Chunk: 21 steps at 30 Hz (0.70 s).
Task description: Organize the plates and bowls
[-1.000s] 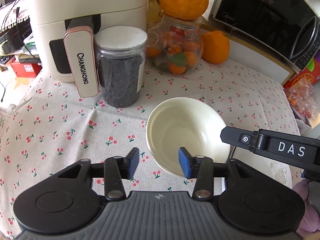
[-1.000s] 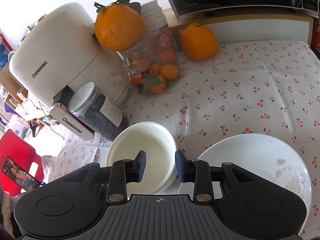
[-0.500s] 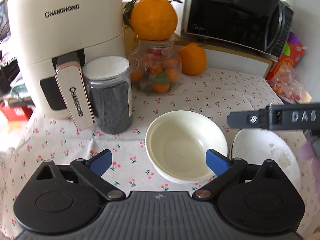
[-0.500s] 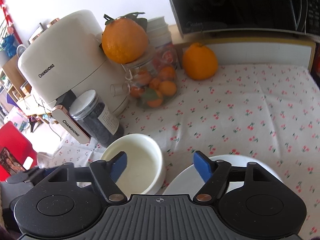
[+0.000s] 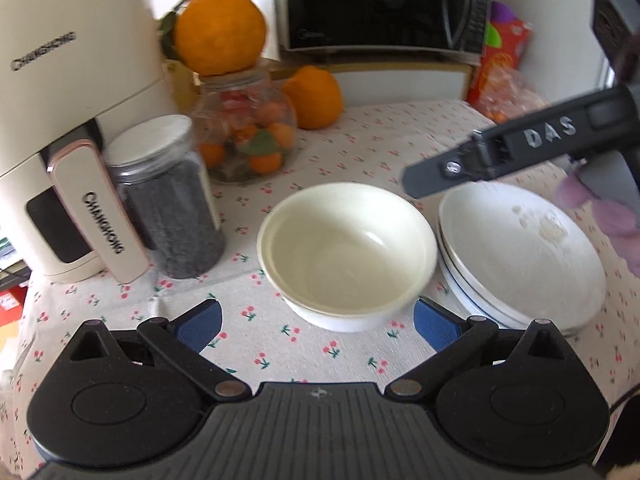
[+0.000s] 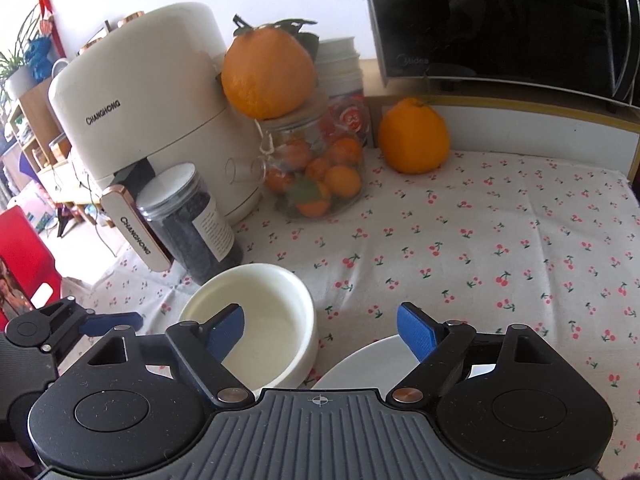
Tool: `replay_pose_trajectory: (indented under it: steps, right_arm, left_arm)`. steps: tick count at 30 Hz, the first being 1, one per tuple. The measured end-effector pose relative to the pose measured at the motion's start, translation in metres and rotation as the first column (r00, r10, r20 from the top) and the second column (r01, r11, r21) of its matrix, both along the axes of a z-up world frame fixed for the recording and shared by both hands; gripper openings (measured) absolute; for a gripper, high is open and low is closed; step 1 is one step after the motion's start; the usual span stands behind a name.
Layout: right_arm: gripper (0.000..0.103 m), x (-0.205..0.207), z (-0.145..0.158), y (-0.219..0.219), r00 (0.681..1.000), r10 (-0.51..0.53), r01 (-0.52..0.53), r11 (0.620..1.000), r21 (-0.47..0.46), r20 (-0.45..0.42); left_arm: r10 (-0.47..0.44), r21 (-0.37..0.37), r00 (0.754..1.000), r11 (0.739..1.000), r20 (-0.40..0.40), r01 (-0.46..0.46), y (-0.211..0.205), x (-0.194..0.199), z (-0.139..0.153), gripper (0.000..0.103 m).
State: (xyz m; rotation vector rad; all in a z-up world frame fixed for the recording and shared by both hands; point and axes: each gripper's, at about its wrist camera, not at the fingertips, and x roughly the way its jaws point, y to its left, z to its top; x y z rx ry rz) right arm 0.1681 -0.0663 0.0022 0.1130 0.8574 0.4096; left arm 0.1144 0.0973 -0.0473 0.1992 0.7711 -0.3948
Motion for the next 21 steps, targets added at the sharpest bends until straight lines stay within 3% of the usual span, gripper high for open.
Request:
replay_pose_trajectory:
  steps: [6, 21]
  right_arm:
    - [0.085, 0.007, -0.006, 0.005, 1.000, -0.009, 0.009, 1.000, 0.000, -0.014]
    - [0.085, 0.023, -0.019, 0.027, 0.998, 0.001, 0.000, 1.000, 0.018, -0.059]
  left_arm:
    - [-0.007, 0.039, 1.000, 0.999, -0.023, 0.008, -0.005, 0.004, -0.009, 0.102]
    - [-0.006, 0.057, 0.997, 0.998, -0.072, 0.010, -0.009, 0.009, -0.026, 0.102]
